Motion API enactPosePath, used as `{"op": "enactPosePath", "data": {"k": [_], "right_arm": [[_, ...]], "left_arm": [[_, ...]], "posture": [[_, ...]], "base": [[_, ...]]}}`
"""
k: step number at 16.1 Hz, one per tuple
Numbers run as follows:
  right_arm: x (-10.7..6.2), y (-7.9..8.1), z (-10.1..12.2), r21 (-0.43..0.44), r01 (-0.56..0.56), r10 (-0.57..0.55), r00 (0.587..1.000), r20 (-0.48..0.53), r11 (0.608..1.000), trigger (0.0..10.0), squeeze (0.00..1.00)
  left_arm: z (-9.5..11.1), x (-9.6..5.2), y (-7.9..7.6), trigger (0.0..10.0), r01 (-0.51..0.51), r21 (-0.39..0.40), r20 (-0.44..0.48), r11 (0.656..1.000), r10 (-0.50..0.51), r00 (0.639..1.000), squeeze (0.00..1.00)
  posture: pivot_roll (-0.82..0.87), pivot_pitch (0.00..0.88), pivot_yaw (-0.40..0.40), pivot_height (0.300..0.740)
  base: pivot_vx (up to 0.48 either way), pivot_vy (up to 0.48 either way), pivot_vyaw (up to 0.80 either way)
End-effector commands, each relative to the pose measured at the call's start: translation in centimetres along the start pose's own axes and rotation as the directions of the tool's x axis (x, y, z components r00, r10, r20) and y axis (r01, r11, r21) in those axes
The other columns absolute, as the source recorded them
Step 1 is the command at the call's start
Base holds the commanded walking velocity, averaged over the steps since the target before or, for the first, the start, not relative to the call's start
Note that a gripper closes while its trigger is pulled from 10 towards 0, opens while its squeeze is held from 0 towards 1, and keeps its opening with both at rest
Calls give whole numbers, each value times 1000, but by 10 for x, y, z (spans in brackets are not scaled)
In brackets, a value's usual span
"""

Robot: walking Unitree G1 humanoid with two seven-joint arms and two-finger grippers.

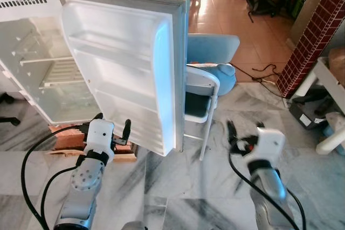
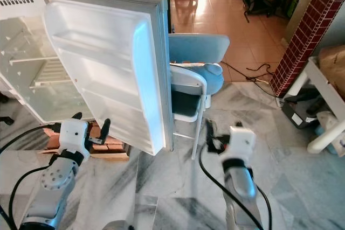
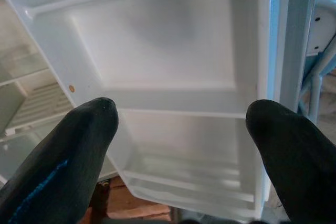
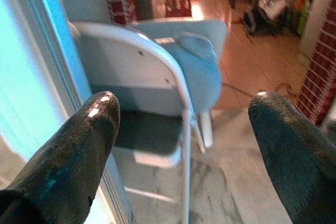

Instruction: Restocking fridge

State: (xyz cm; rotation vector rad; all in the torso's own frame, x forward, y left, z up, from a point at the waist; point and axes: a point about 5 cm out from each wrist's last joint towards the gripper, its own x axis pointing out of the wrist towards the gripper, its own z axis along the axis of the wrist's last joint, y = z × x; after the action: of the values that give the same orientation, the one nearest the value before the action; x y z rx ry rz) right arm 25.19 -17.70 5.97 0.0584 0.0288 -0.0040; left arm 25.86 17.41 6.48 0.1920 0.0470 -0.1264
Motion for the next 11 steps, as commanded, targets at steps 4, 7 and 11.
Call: {"op": "enactPosePath", "data": {"k": [4, 7, 11], "right_arm": [[15, 12, 9, -13, -74, 74, 997, 22, 997, 10000, 0], [16, 12, 9, -19, -88, 89, 996, 19, 996, 10000, 0], [15, 11, 9, -26, -126, 126, 992, 11, 992, 10000, 0]], "left_arm": [[-6, -9, 1, 10000, -35, -19, -7, 999, 35, 999, 0], [-9, -13, -4, 10000, -25, -30, -14, 999, 25, 1000, 0], [-11, -16, -6, 10000, -34, -34, -21, 999, 33, 999, 0]], "posture": [[105, 25, 1, 740], [106, 34, -9, 740], [113, 49, -35, 740]], "base": [[130, 0, 0], [344, 0, 0], [369, 0, 0]]}}
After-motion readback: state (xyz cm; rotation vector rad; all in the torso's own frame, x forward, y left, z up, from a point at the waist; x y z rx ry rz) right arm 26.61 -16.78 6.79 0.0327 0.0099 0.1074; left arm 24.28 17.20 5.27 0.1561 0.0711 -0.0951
